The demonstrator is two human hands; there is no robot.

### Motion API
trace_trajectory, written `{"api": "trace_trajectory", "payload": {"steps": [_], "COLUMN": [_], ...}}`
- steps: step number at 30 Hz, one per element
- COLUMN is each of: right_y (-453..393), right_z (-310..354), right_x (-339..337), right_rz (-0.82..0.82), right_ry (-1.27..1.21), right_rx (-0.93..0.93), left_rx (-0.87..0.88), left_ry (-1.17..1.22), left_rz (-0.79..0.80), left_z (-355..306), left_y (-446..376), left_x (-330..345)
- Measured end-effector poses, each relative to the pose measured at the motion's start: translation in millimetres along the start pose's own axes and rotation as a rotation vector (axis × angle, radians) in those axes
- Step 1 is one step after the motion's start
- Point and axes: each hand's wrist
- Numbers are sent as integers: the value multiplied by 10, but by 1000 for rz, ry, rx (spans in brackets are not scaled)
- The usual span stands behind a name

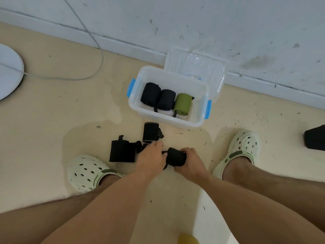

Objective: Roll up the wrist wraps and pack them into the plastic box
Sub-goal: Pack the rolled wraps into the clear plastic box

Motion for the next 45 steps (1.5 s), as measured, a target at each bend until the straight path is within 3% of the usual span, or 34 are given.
{"api": "trace_trajectory", "payload": {"steps": [2, 7, 13, 15, 18, 24, 30, 32, 35, 39, 45], "right_y": [48, 133, 233, 217, 117, -63, -280, -384, -581, -858, -1170], "right_z": [77, 436, 955, 1080, 1230, 1359, 1504, 1591, 1724, 1811, 1984], "right_x": [-98, -379, -593, -624, -692, -849, -931, -1004, -1086, -1033, -830], "right_rz": [-21, 20, -20, -36, -21, 16, 10, -45, -111, -58, 121], "right_ry": [-42, -91, -618, -867, -1100, -1181, -1031, -975, -788, -372, -45], "right_rx": [-30, -189, -182, -150, -104, -30, -19, -40, -19, -54, -141], "left_rx": [-2, 146, -227, -308, -278, -287, -159, -95, -180, -179, -159], "left_ry": [10, 85, 732, 853, 945, 1051, 989, 799, 437, 170, 83], "left_rz": [-101, -2, -295, -406, -479, -464, -468, -532, -662, -318, -273], "left_z": [7, -13, -155, -230, -355, -471, -301, -236, -69, 244, 352], "left_y": [-24, -91, -75, -140, -188, -282, -440, -499, -606, -672, -694], "left_x": [-43, -211, -553, -679, -808, -787, -880, -953, -1012, -885, -725]}}
Point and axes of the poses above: each hand's wrist, its own y-axis away from the middle knuckle, its own x-axis out of the palm, z = x × y, and after that the axes turned 4 degrees about x, right-handed
